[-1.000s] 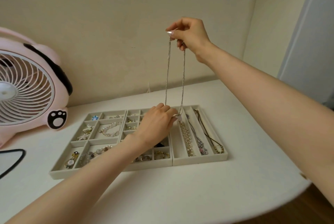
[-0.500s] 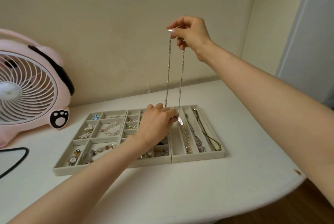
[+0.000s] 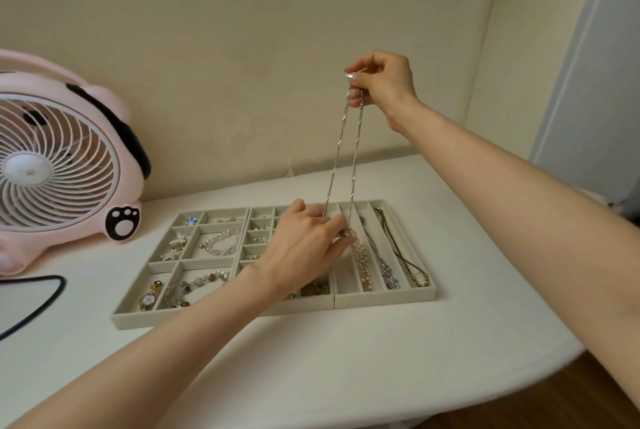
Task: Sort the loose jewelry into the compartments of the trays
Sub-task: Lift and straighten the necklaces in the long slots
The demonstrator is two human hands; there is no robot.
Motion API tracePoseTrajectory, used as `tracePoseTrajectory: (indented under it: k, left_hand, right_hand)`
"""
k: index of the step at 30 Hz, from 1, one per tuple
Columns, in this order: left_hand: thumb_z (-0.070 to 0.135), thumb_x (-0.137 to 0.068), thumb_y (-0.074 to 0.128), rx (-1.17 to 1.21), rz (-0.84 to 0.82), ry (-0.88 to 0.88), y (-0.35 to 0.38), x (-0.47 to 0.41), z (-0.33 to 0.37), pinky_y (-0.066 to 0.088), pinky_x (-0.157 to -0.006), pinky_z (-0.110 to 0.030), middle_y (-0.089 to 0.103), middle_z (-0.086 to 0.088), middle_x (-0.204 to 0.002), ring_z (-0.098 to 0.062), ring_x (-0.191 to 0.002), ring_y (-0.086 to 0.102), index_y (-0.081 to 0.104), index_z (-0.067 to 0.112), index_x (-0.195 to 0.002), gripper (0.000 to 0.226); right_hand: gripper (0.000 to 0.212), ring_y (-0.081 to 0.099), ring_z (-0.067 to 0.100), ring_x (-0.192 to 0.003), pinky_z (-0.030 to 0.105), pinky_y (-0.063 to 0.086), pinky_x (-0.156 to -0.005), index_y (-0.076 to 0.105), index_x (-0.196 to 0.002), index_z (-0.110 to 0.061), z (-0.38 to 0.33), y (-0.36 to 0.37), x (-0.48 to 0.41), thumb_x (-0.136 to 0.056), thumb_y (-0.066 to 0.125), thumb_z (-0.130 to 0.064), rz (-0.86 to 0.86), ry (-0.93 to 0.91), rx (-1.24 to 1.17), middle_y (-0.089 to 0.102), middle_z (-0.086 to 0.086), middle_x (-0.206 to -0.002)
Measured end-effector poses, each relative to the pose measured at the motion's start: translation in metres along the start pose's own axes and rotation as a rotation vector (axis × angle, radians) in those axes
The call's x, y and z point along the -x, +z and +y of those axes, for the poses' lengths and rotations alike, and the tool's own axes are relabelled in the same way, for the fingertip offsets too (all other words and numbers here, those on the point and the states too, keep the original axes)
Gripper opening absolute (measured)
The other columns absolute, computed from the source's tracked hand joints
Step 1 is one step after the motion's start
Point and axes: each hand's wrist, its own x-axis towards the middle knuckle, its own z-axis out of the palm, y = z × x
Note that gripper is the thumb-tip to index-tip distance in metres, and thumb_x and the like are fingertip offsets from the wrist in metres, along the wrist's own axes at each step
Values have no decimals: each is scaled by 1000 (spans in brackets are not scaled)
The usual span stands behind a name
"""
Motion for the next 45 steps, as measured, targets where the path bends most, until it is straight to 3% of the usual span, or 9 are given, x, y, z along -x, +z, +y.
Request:
tracePoseTrajectory:
  k: [5,11,15,18,22,26,30,37,45]
  left_hand:
    - [34,-89,45,32,-34,29,3,0,-2,31,-60,-28,64,10,-64,-14,-63,51,61,23,-77,22]
    - [34,-88,46,66,-63,44,2,0,-4,32,-60,-27,60,10,-70,-16,-67,51,63,23,-78,23]
    - [56,-85,44,126,-92,-51,0,1,-1,31,-62,-26,56,10,-67,-12,-65,41,54,22,-69,39]
    - [51,-83,41,162,-103,-111,0,2,-1,31,-63,-27,55,10,-63,-10,-64,36,42,23,-65,34]
    - [35,-85,32,275,-166,-203,-2,1,-2,30,-64,-29,49,9,-62,-14,-64,41,46,18,-67,29]
    - [17,-87,38,724,-250,-484,-10,-3,-4,37,-61,-24,66,10,-69,0,-61,49,60,19,-84,21]
    - [3,-91,36,1211,-169,-713,-20,-16,-13,36,-59,-17,59,3,-64,-6,-58,47,55,13,-75,27]
    - [23,-98,43,1250,57,-806,-24,-25,-37,31,-48,-10,35,11,-41,-6,-42,28,62,11,-84,27]
    - [29,-101,36,1059,59,-785,-22,-25,-57,30,-49,-19,42,4,-37,-8,-38,35,64,13,-101,33]
  right_hand:
    - [23,61,19,-51,29,56,-54,62,-78,-2,-3,-4,-1,-82,52,18,-20,47,-47,60,15,-76]
    - [51,67,27,-80,36,55,-84,66,-83,-2,5,-1,4,-65,28,27,-177,20,-120,65,19,-88]
    - [38,65,15,-79,25,53,-79,69,-80,-12,18,-1,5,-69,55,22,-167,-112,156,69,11,-85]
    - [24,61,16,-78,30,53,-84,70,-74,-18,22,0,4,-72,72,5,-139,-161,234,70,17,-86]
    - [23,64,22,-69,33,58,-75,62,-70,-14,24,-2,-1,-75,70,7,-148,-110,121,64,7,-72]
    - [20,67,19,-63,31,58,-69,61,-67,-9,23,-8,-7,-74,70,8,-117,-49,104,64,8,-68]
    - [24,63,17,-56,24,53,-58,68,-73,-10,21,-11,-3,-79,56,10,-178,34,148,65,10,-67]
    - [15,36,11,-43,24,29,-49,71,-81,-6,29,-17,6,-82,56,-5,-324,176,303,48,2,-51]
    - [5,34,7,-38,17,29,-41,74,-81,-14,50,-16,17,-83,70,-15,-518,222,437,45,-3,-41]
